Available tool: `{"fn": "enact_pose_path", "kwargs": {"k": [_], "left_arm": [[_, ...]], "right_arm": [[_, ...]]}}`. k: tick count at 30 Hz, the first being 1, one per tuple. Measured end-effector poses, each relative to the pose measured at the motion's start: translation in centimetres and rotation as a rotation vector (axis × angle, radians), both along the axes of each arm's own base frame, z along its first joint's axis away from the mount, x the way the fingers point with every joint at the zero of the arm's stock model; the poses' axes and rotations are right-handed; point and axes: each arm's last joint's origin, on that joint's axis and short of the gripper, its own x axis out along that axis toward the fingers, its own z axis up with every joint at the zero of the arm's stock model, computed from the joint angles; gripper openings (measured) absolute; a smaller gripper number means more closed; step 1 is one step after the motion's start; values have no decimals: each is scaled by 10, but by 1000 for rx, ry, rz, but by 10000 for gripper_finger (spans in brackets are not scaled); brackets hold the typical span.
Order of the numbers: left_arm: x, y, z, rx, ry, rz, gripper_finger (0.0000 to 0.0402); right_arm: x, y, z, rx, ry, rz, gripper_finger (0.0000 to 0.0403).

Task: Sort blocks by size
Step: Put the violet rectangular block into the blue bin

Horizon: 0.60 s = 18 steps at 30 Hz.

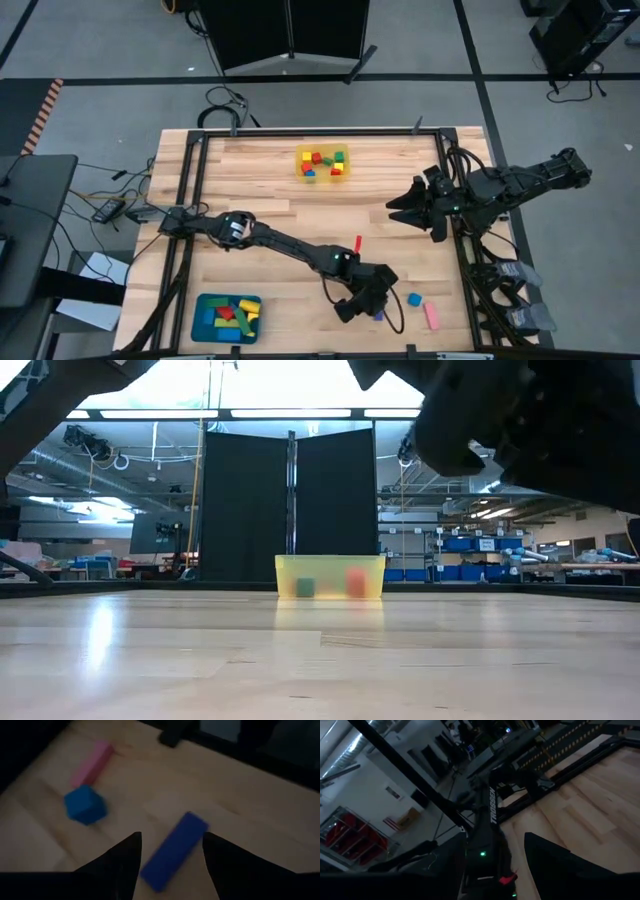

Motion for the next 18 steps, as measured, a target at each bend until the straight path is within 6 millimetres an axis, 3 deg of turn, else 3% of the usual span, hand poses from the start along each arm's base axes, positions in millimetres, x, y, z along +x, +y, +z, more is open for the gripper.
{"fn": "enact_pose_path", "kwargs": {"k": [7, 18], "left_arm": [[8, 20, 2, -26, -18, 21, 219], [8, 22, -6, -18, 2, -53, 218]], "right_arm": [[0, 0, 0, 15, 1, -4, 210], [0, 0, 0, 15, 1, -6, 210]]}}
